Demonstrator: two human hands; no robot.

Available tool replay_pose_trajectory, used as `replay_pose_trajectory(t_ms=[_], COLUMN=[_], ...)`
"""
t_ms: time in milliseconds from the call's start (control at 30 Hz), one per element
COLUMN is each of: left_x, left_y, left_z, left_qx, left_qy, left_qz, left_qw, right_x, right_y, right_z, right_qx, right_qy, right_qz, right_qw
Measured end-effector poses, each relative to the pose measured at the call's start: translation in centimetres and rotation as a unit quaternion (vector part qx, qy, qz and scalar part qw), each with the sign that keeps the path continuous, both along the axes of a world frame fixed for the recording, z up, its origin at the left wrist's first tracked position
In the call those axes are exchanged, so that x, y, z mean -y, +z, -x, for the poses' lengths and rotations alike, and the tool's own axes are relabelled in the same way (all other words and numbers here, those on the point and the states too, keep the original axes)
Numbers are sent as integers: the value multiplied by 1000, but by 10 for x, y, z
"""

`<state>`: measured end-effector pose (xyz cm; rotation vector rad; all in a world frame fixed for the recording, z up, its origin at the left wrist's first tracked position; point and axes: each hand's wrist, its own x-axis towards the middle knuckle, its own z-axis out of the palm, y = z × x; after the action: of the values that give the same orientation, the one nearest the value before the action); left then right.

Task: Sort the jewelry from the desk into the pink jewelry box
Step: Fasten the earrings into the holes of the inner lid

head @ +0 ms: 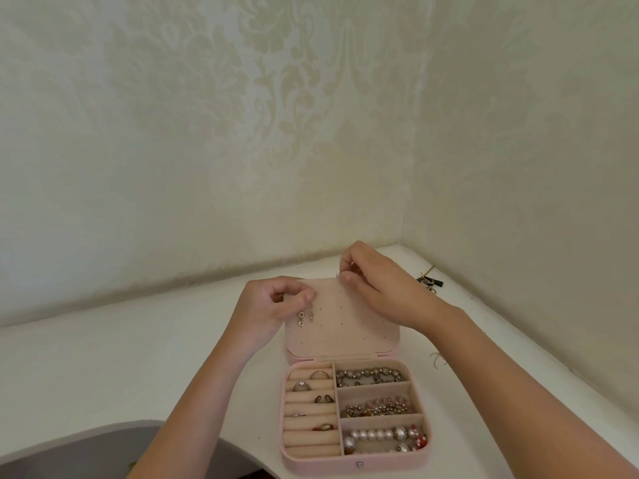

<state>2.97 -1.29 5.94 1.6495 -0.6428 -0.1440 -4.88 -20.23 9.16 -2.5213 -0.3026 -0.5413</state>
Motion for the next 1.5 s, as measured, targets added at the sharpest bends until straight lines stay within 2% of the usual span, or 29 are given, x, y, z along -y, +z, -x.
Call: replay_pose_trajectory(t_ms=[400,600,833,933,1333,1500], left_x=[1,4,9,9,6,-2], left_y=[-6,-11,-8,-7,-1,5], left_z=[11,15,23,25,25,30], left_qx=[116,172,170,195,205,185], left_qy=[46,112,126,132,105,76], left_qz=[-61,-82,-67,-64,-53,-66], left_qw=[990,975,975,970,972,978], right_x=[-1,-1,-2,-2,-5,-3], right_y=[-4,-2,2,5,10,16], right_z=[0,4,9,12,19,22], right_qx=[3,-1,-3,-6,-8,-53], right_qy=[-14,-14,-8,0,10,20], right_qz=[-30,-29,-42,-58,-63,-108], right_qw=[999,999,999,998,998,993])
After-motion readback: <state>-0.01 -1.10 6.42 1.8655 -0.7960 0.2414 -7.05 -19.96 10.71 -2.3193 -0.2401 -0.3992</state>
